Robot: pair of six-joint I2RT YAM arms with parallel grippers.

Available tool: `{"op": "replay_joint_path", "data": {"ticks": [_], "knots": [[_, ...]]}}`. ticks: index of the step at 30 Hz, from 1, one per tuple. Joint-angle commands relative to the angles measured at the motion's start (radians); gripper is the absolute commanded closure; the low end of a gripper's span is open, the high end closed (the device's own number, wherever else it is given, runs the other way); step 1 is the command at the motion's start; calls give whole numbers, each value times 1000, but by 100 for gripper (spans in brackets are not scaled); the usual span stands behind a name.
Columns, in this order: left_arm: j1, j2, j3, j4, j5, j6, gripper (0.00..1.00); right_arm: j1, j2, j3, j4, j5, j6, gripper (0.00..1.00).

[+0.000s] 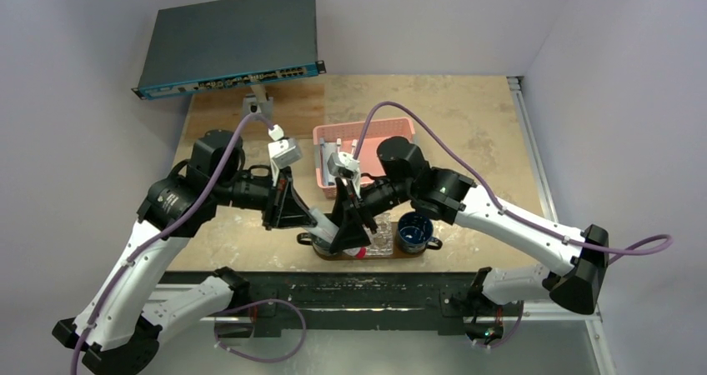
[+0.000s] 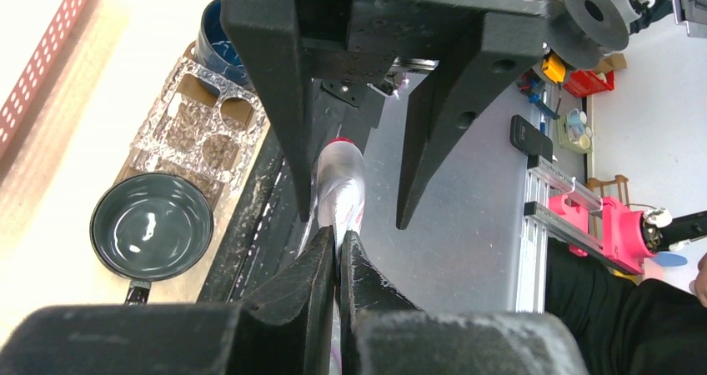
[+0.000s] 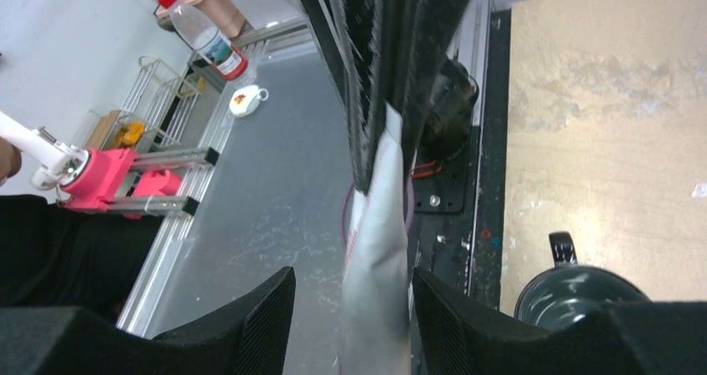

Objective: Prepare toiletry sets of a toothbrush and toothpaste on the tray

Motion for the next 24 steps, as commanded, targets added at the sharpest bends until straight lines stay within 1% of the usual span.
{"op": "replay_joint_path", "data": {"ticks": [1, 4, 8, 10, 13, 15, 22, 24], "knots": [[-5, -22, 21, 52, 12, 7, 100, 7, -36, -35, 19, -5, 6, 44], [-5, -21, 28, 56, 8, 1, 100, 7, -43, -51, 13, -9, 1, 45], [-5, -23, 34, 56, 1, -4, 100, 8, -50, -65, 14, -15, 3, 51], [-5, -25, 35, 57, -2, -4, 100, 9, -53, -68, 14, -19, 3, 58], [-4, -24, 34, 56, -6, -8, 100, 9, -54, -69, 16, -19, 0, 74], [-4, -20, 33, 57, -4, -11, 100, 9, -54, -69, 18, -16, -1, 83], [-5, 0, 33, 44, 1, -16, 100, 10, -57, -57, 24, -10, 0, 94], [-4, 8, 32, 42, 2, -16, 92, 10, -57, -53, 22, -9, 0, 94]]}}
